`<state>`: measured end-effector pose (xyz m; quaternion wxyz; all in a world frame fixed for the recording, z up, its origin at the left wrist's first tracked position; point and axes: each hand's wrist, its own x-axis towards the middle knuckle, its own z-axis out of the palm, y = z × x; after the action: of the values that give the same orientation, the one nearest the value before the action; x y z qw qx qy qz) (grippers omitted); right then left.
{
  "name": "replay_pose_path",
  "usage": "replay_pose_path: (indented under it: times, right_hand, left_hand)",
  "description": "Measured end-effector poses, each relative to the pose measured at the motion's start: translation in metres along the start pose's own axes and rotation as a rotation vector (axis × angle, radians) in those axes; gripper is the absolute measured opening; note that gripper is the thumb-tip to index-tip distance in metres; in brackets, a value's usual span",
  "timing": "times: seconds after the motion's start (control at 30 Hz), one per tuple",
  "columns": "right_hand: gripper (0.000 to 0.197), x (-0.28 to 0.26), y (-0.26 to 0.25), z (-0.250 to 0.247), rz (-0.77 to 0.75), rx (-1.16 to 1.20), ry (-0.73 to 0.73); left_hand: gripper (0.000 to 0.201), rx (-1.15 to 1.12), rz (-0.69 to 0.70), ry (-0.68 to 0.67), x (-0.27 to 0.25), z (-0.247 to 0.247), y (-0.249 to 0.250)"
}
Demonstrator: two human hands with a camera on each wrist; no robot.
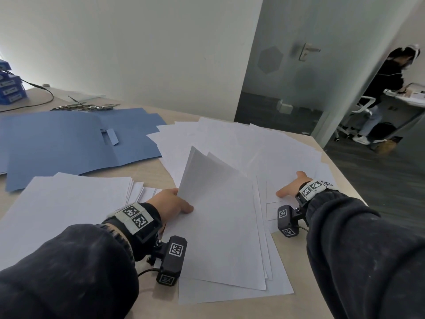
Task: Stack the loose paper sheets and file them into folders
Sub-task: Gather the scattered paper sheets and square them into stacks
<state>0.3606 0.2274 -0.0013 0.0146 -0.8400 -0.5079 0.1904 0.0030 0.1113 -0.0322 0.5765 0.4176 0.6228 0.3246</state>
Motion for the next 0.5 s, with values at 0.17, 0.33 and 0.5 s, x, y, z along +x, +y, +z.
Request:
replay_pose_path:
  times: [0.17, 0.33, 0.5]
  right_hand:
    - [0.108, -0.005, 0.009, 0.004, -0.041, -0.074, 0.003]
    - [0.097, -0.015, 0.016, 0.006, -0.149, -0.158, -0.003]
    - [0.094, -0.025, 0.023, 0.002, -0.264, -0.184, -0.057]
  left_hand:
    - [0.058, -0.013, -0.018, -0.015, 0.0, -0.001, -0.001]
    - [0.033, -0.158, -0.056, -0.009, -0.002, -0.003, -0.001]
    - [0.035, -0.264, -0.048, 0.04, -0.001, -0.003, -0.004]
